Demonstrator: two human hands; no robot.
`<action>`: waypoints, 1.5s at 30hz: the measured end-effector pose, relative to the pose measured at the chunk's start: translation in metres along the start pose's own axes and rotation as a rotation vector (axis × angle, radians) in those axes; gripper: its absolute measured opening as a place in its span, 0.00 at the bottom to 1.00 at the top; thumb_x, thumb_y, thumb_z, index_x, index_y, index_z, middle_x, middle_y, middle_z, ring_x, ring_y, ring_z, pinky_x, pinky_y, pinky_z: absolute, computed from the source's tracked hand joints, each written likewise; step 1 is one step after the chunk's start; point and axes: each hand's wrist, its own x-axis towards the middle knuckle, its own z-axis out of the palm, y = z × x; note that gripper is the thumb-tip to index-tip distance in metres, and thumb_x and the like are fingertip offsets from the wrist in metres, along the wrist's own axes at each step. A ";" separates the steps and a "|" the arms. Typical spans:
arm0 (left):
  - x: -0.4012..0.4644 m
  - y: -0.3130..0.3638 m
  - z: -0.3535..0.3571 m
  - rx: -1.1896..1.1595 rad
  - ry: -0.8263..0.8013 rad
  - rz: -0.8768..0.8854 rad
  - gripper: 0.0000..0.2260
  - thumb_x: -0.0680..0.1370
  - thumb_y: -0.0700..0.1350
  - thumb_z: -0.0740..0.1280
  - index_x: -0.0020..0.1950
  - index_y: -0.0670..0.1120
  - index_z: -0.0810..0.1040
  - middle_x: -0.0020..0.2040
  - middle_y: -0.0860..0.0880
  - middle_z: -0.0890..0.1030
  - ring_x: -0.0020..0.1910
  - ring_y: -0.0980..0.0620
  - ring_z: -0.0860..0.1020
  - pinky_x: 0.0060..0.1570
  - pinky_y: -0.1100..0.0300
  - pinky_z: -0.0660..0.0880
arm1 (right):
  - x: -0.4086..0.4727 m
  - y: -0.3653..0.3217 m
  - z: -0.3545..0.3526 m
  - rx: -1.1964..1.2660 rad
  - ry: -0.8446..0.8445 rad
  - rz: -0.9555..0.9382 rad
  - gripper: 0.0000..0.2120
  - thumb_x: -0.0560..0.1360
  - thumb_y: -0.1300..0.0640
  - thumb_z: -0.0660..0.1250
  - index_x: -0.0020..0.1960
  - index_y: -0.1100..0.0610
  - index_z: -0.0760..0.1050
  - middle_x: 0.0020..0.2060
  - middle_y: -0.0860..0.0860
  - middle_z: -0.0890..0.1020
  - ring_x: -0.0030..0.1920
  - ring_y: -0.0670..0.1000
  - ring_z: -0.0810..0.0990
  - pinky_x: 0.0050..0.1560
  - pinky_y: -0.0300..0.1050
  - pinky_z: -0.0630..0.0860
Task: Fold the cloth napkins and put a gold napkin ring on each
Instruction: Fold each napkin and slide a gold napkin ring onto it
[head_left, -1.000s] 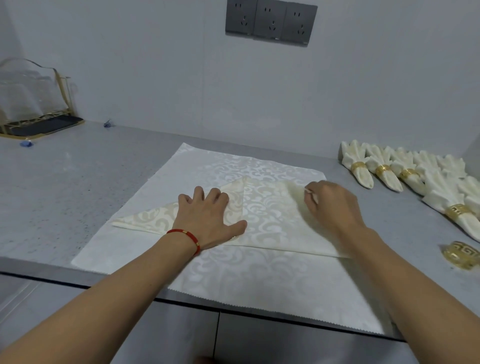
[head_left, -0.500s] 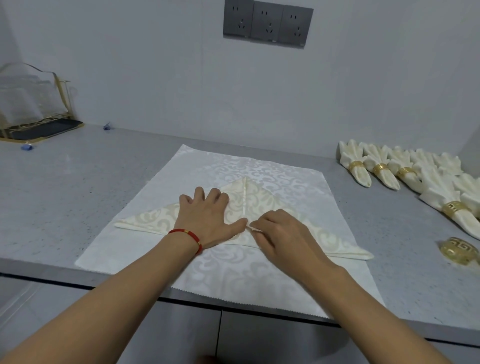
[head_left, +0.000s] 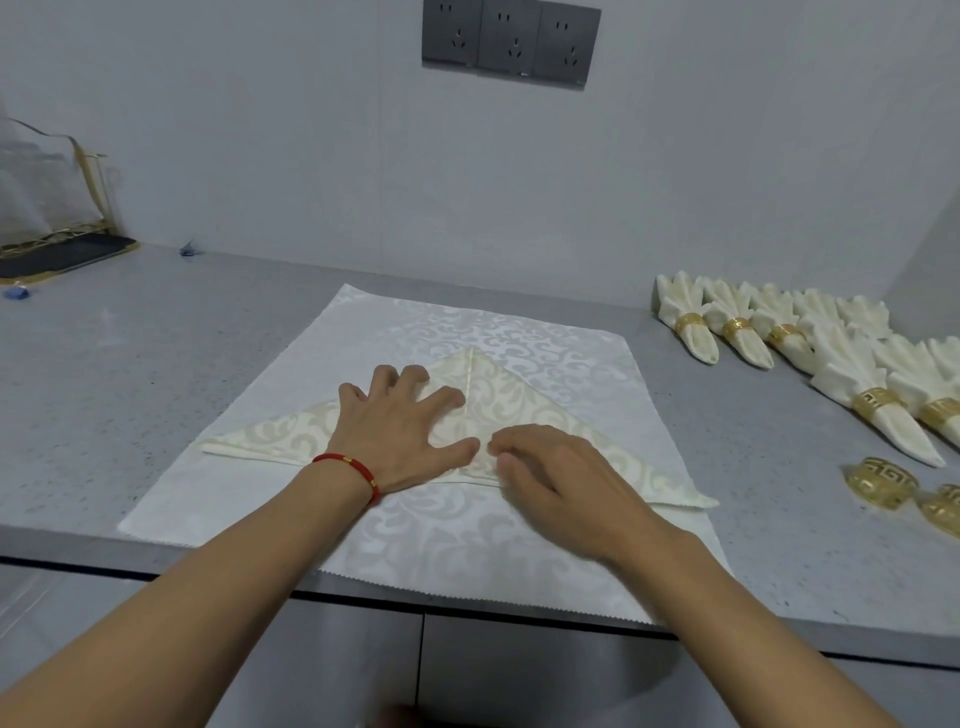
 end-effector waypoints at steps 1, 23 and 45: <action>0.000 0.000 0.000 0.009 -0.012 0.001 0.28 0.71 0.77 0.51 0.66 0.68 0.68 0.69 0.54 0.68 0.65 0.48 0.64 0.55 0.46 0.64 | -0.002 0.005 -0.005 0.003 0.041 0.051 0.15 0.84 0.49 0.55 0.62 0.52 0.77 0.58 0.45 0.81 0.59 0.45 0.76 0.62 0.47 0.75; -0.003 0.003 -0.008 -0.241 -0.086 0.325 0.23 0.72 0.63 0.55 0.63 0.58 0.75 0.61 0.63 0.76 0.63 0.58 0.70 0.58 0.56 0.62 | -0.025 0.066 -0.091 1.284 0.191 0.589 0.12 0.74 0.58 0.70 0.55 0.63 0.84 0.37 0.52 0.78 0.30 0.46 0.72 0.25 0.36 0.70; -0.007 0.002 -0.009 -0.335 -0.103 0.339 0.26 0.69 0.59 0.54 0.65 0.54 0.71 0.64 0.56 0.71 0.61 0.53 0.69 0.64 0.50 0.62 | 0.161 0.054 0.026 0.002 0.192 0.506 0.09 0.74 0.54 0.67 0.36 0.56 0.76 0.34 0.50 0.81 0.36 0.56 0.80 0.36 0.48 0.75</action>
